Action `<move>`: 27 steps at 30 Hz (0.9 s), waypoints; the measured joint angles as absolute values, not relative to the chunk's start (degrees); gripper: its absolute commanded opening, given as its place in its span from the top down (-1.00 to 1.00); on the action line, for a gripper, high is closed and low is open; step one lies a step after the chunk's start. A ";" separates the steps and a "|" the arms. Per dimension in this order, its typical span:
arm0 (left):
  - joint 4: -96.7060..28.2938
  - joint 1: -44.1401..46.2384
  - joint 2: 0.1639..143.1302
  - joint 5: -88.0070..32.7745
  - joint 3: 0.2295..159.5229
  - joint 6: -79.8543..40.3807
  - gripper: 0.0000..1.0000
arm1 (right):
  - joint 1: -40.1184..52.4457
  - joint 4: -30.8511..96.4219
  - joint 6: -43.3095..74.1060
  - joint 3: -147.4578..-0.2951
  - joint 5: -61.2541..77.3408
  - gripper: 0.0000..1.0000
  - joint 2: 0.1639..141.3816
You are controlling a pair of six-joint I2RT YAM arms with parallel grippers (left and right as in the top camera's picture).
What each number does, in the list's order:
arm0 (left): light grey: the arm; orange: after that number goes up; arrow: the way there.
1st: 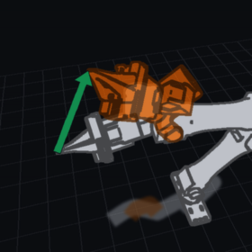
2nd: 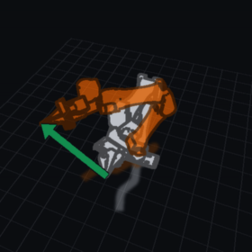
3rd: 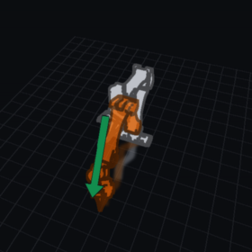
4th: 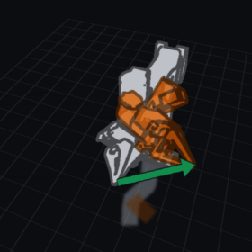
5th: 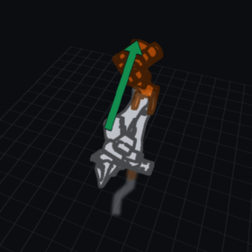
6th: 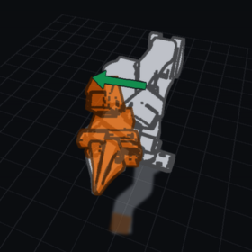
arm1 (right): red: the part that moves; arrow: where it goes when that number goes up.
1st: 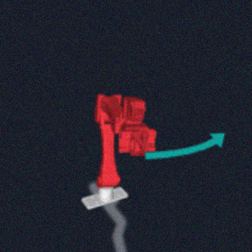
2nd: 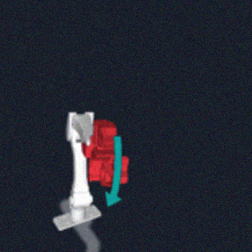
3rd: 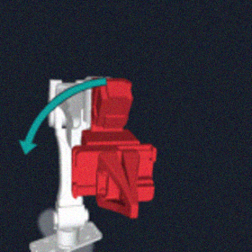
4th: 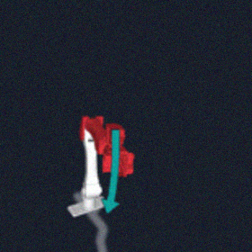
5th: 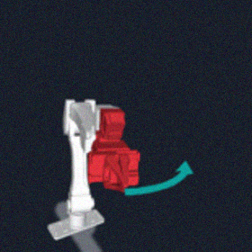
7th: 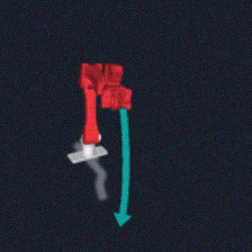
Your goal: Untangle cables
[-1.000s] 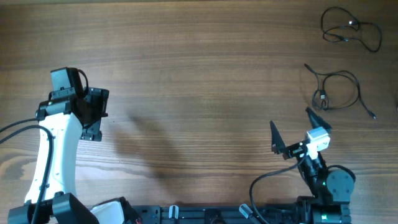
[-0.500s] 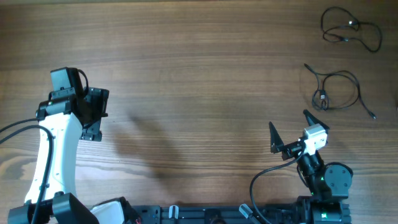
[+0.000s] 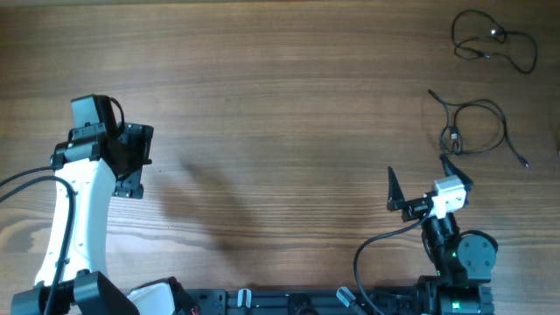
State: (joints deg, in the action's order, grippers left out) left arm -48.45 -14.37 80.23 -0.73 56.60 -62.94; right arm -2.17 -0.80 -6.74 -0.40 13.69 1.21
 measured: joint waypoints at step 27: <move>-39.99 -14.48 79.94 -10.87 56.51 -57.14 -1.00 | -2.17 -0.82 -6.94 -0.40 12.99 -1.00 1.15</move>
